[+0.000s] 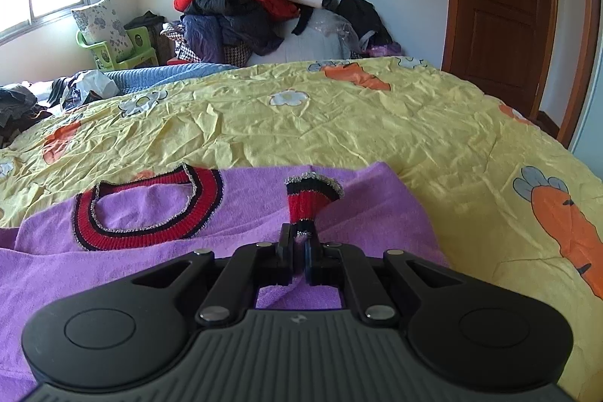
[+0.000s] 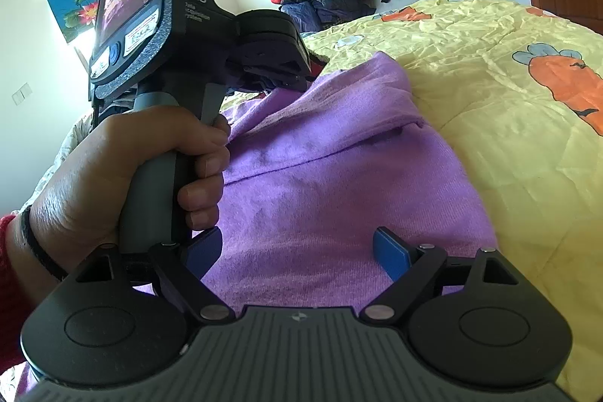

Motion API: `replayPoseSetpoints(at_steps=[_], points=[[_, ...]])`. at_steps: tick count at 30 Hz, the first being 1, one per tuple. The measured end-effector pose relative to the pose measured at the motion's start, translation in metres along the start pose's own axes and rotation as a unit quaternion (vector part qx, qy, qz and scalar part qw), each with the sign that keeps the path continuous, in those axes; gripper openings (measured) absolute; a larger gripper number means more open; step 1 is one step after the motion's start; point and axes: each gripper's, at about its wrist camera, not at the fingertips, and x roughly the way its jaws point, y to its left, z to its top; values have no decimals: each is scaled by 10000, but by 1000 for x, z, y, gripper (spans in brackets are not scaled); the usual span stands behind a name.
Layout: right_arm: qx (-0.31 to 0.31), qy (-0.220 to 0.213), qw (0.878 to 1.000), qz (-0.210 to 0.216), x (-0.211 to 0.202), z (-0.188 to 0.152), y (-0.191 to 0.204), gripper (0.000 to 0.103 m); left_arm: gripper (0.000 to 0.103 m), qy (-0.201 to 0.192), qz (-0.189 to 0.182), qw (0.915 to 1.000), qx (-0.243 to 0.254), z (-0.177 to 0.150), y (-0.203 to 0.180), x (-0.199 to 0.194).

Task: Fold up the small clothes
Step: 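Lower the sleeve onto the first folded sleeve with the left tool, then open the left tool, release the cuff and pull back, then move both tools down to the red-and-black ribbed hem of the sweater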

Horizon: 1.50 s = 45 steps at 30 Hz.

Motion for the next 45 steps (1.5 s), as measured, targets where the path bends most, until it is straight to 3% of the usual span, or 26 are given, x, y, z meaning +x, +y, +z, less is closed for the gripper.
replayPoseSetpoints(at_steps=[6, 7, 9, 10, 11, 13, 17, 22, 28, 33, 35, 37, 39, 41, 43, 45], points=[[-10, 2, 10000, -21, -2, 0, 0, 86, 13, 87, -38, 9999, 126, 0, -6, 0], [-4, -1, 10000, -24, -3, 0, -1, 86, 19, 90, -61, 9999, 130, 0, -7, -1], [1, -5, 10000, -34, -5, 0, -2, 86, 42, 76, -103, 9998, 134, 1, -10, -3], [-8, -10, 10000, -51, -7, 0, -2, 86, 67, 26, -94, 9999, 137, 1, -10, -5], [-20, -19, 10000, -72, -8, 0, -3, 86, 83, -69, -51, 9999, 149, 2, -11, -8], [-29, -33, 9999, -112, -11, -1, -4, 87, 85, -346, 120, 9990, 257, 3, -13, -19], [-44, -41, 9998, -215, -20, -2, -10, 87, 86, -509, 362, 9975, 328, 5, 2, -44], [-168, 85, 9993, -333, -31, -8, -15, 89, 91, -108, 198, 9991, -355, -27, 57, -69], [-937, 452, 9941, -298, -45, -16, -9, 92, 91, 111, 627, 9952, -747, -92, 104, -115], [-1210, -228, 9921, -258, -64, -12, 0, 92, 91, -116, 1168, 9885, -950, -138, 136, -162], [-1571, -420, 9865, -207, -65, -11, 12, 92, 91, -148, 1213, 9858, -1151, -150, 152, -178], [-2108, -277, 9770, -178, -58, -15, 26, 93, 91, -187, 1240, 9828, -1352, -162, 169, -193], [-2439, 214, 9695, -59, -49, -22, 35, 93, 91, -137, 1332, 9802, -1456, -172, 185, -205], [-2873, 850, 9540, -81, -47, -38, 41, 93, 91, -72, 1427, 9801, -1378, -182, 196, -217], [-3330, 1071, 9362, -346, -59, -57, 41, 94, 91, 4, 1559, 9800, -1235, -195, 204, -230], [-3194, 1258, 9385, -377, -82, -59, 30, 95, 91, 126, 1682, 9796, -1095, -210, 211, -244]])
